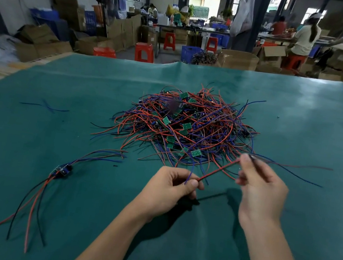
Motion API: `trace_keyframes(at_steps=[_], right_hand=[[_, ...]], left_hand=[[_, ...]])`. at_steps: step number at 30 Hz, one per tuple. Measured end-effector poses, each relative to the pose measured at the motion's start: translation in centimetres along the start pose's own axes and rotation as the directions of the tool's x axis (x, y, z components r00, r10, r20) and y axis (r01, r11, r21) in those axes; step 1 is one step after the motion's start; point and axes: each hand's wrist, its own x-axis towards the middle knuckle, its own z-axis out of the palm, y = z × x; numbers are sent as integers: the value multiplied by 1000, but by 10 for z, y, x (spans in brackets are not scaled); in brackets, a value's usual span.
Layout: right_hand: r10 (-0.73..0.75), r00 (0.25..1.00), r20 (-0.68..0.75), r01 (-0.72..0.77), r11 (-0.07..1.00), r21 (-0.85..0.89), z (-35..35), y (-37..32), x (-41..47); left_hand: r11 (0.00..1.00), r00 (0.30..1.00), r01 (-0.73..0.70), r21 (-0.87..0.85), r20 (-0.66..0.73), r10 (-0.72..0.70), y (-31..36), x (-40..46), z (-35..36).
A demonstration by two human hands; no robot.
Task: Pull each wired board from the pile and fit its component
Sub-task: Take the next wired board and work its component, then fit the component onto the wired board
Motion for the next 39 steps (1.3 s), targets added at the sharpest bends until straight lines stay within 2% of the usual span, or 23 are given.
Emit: trace_keyframes(at_steps=[2,4,6,9,11,13,14,15,16,18,19,21,24,27,28,31,35,37,39], right_hand=[[96,989,-115,-75,982,174,-12,-12,10],[219,962,-163,-150,923,355,-28,-25,18],[292,953,-86,-235,885,402,-37,-33,23],[341,933,113,-359,883,302,-24,-30,15],[313,918,244,-368,903,223,-10,-22,5],[263,890,371,-317,944,90,1,-15,-5],[242,872,426,-282,959,32,4,-11,-9],[225,861,455,-247,969,-12,7,-6,-13],[203,863,463,-193,979,-68,10,-1,-16],[100,875,474,28,966,-256,13,13,-21],[38,872,489,161,920,-358,15,19,-23],[-27,841,540,328,819,-471,18,28,-26],[-17,808,589,378,782,-495,19,27,-28],[22,811,585,357,773,-524,21,27,-26],[13,821,571,390,719,-576,21,29,-25],[-10,830,558,510,420,-751,17,35,-22],[76,806,588,569,174,-803,17,39,-20],[134,807,575,566,99,-818,20,41,-20],[160,812,562,560,58,-826,22,42,-20]], left_hand=[[1000,1000,25,-6,-11,-25,0,-1,0],[999,996,37,-40,-85,-40,-2,0,-2],[996,981,4,-85,-194,-20,-4,4,-4],[974,933,-89,-207,-359,9,-3,10,-7],[975,877,-133,-180,-479,31,-4,12,-12],[976,814,-172,-136,-577,63,-5,10,-21],[969,801,-198,-146,-594,74,-5,10,-25],[960,818,-217,-175,-569,81,-5,8,-28],[954,866,-211,-213,-494,81,-5,7,-28],[955,959,-131,-265,-277,55,-5,5,-18],[957,981,-90,-274,-190,38,-5,5,-11],[954,992,-61,-294,-123,26,-5,4,-1],[918,989,-20,-396,-145,-41,-3,4,-3],[863,954,-2,-506,-260,-150,6,4,-9],[868,935,-5,-497,-311,-172,10,3,-12],[943,892,-14,-333,-431,-139,21,-1,-33],[999,806,-10,-47,-592,-20,31,-16,-92],[986,729,80,145,-683,42,28,-36,-131],[917,650,252,310,-756,77,19,-61,-163]])
